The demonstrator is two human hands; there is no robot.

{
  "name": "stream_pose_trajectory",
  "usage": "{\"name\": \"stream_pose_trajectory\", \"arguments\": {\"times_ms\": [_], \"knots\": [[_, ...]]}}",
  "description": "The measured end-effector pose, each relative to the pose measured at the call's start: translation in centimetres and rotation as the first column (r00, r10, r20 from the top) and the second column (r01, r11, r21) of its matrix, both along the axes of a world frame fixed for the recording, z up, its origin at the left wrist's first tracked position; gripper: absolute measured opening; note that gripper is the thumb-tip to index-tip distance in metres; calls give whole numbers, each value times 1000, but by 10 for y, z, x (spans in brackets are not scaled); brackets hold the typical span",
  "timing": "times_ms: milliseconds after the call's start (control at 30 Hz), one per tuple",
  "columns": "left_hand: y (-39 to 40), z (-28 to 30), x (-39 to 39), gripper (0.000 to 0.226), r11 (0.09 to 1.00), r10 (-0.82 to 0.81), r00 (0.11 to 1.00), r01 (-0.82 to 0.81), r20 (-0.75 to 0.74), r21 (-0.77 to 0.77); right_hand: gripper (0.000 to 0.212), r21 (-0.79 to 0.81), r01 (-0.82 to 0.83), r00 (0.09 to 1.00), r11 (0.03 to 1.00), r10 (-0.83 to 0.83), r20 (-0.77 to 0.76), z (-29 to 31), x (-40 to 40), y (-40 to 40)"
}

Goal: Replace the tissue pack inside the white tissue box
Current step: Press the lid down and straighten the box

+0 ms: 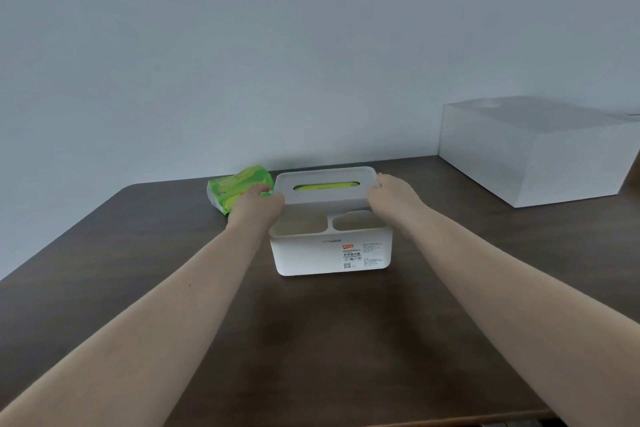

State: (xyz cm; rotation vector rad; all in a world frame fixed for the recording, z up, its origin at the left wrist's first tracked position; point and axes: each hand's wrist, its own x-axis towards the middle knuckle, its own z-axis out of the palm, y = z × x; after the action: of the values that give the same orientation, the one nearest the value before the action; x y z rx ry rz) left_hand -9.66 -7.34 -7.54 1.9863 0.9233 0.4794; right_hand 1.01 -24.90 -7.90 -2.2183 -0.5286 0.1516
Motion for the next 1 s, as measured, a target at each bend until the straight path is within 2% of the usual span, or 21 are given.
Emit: {"name": "stream_pose_trajectory", "arguments": {"times_ms": [33,133,267,433,500,533,600,700,800,900,1000], "knots": [[1,-2,1,54,999,-27,1000,27,5,25,17,-32,4,999,999,-3,44,0,2,0],[1,-1,4,49,992,-123,992,122,14,42,26,-129,26,993,991,-11,114,4,12,-3],[6,1,9,16,982,-103,993,110,-54,151,31,-151,49,985,987,-22,171,5,19,0],[6,-12,16,32,979,-52,997,41,53,200,13,-64,53,983,997,-41,179,-11,25,7],[5,-17,20,30,981,-84,992,66,93,182,13,-55,51,979,997,-39,198,-15,26,7],[6,-19,22,36,978,-106,990,88,89,190,15,-62,52,977,997,-38,209,-16,26,7],[7,-16,26,48,953,-153,988,150,-9,262,24,-88,42,975,995,-21,222,-16,31,6],[12,-12,35,51,909,-195,974,223,-113,351,42,-117,-3,985,993,23,172,-17,39,11],[17,-9,39,49,880,-205,962,262,-181,396,38,-135,-53,988,989,72,136,-12,44,20],[20,-4,43,45,853,-162,959,256,-234,456,31,-239,-42,977,970,90,191,-7,53,23],[15,-5,41,45,836,-148,959,252,-243,487,22,-269,-20,971,963,84,226,-10,55,22]]}}
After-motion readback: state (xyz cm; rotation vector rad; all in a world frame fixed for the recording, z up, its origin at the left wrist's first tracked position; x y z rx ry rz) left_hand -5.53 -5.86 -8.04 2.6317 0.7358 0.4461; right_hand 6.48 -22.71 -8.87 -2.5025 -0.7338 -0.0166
